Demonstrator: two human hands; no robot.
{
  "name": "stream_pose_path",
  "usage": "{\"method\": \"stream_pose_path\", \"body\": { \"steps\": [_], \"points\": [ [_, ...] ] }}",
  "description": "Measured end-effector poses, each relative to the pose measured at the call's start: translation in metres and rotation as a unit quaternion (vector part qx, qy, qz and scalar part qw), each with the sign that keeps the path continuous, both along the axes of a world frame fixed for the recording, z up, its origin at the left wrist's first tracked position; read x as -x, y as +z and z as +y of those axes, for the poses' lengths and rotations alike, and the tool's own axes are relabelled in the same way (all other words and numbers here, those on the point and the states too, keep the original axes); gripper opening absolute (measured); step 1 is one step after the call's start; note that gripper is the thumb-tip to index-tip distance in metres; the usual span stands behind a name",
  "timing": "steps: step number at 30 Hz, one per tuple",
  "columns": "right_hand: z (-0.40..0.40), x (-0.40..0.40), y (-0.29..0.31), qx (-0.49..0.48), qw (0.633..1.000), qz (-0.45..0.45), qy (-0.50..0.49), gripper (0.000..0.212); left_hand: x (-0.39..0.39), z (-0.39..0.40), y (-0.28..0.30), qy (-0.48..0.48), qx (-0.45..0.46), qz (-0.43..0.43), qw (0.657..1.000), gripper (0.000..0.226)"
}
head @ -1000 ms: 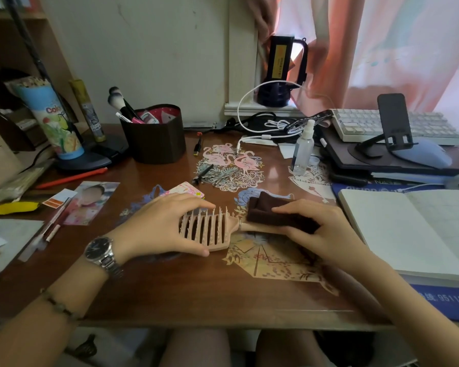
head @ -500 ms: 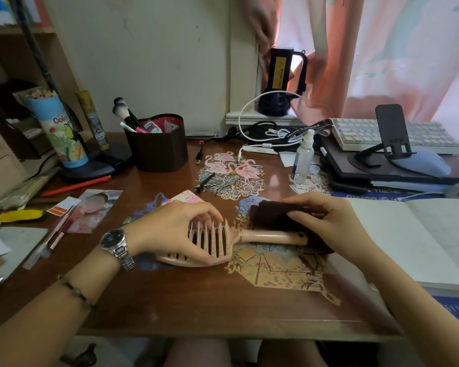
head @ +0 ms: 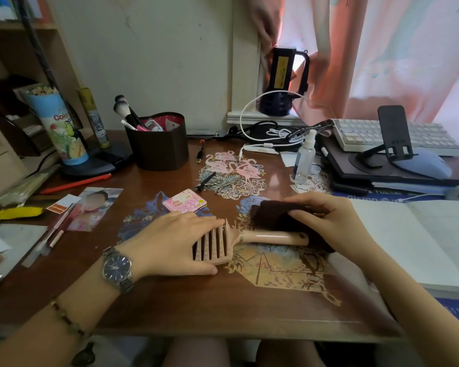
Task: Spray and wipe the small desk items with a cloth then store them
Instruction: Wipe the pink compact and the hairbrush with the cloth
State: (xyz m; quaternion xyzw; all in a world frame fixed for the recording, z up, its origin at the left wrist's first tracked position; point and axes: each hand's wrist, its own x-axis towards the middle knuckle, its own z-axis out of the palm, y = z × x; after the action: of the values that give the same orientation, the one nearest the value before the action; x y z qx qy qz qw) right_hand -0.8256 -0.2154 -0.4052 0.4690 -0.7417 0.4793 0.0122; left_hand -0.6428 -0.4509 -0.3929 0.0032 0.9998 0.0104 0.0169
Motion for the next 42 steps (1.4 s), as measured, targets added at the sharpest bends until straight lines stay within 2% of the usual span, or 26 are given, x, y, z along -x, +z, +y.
{"method": "stream_pose_path", "body": {
  "steps": [5, 10, 15, 18, 23, 26, 32, 36, 39, 42],
  "points": [
    [0.0, 0.0, 0.0, -0.003, 1.0, 0.001, -0.002, 0.03, 0.009, -0.005, 0.005, 0.007, -0.018, -0.036, 0.999, 0.094],
    [0.0, 0.0, 0.0, -0.007, 1.0, 0.009, -0.004, 0.03, 0.012, -0.012, 0.011, 0.007, -0.041, -0.036, 0.998, 0.087],
    [-0.001, 0.001, -0.001, -0.003, 1.0, 0.008, -0.002, 0.029, 0.007, -0.011, 0.009, -0.017, -0.011, 0.028, 0.999, 0.077],
    [-0.001, 0.001, -0.001, -0.002, 1.0, 0.004, 0.0, 0.028, 0.0, -0.015, 0.008, -0.037, 0.005, 0.099, 0.994, 0.068],
    [-0.002, 0.0, 0.001, -0.004, 1.0, 0.009, -0.002, 0.031, -0.01, -0.018, 0.01, -0.061, -0.031, 0.194, 0.979, 0.046],
    [-0.002, 0.001, 0.001, -0.004, 1.0, 0.01, -0.003, 0.031, -0.014, -0.017, 0.017, -0.081, -0.067, 0.216, 0.971, 0.032],
    [-0.002, 0.003, 0.001, -0.005, 1.0, -0.002, -0.002, 0.028, -0.011, -0.02, 0.02, 0.0, -0.243, 0.136, 0.96, 0.028],
    [-0.002, 0.002, 0.001, -0.006, 1.0, -0.002, -0.005, 0.028, -0.004, -0.021, 0.007, 0.027, -0.265, 0.112, 0.957, 0.029],
    [-0.002, 0.002, 0.001, -0.003, 1.0, -0.006, -0.002, 0.029, -0.005, -0.022, 0.004, 0.051, -0.261, 0.07, 0.962, 0.045],
    [-0.002, 0.002, 0.002, -0.006, 1.0, -0.007, 0.0, 0.029, -0.01, -0.021, 0.007, 0.043, -0.234, 0.021, 0.971, 0.069]
  ]
}}
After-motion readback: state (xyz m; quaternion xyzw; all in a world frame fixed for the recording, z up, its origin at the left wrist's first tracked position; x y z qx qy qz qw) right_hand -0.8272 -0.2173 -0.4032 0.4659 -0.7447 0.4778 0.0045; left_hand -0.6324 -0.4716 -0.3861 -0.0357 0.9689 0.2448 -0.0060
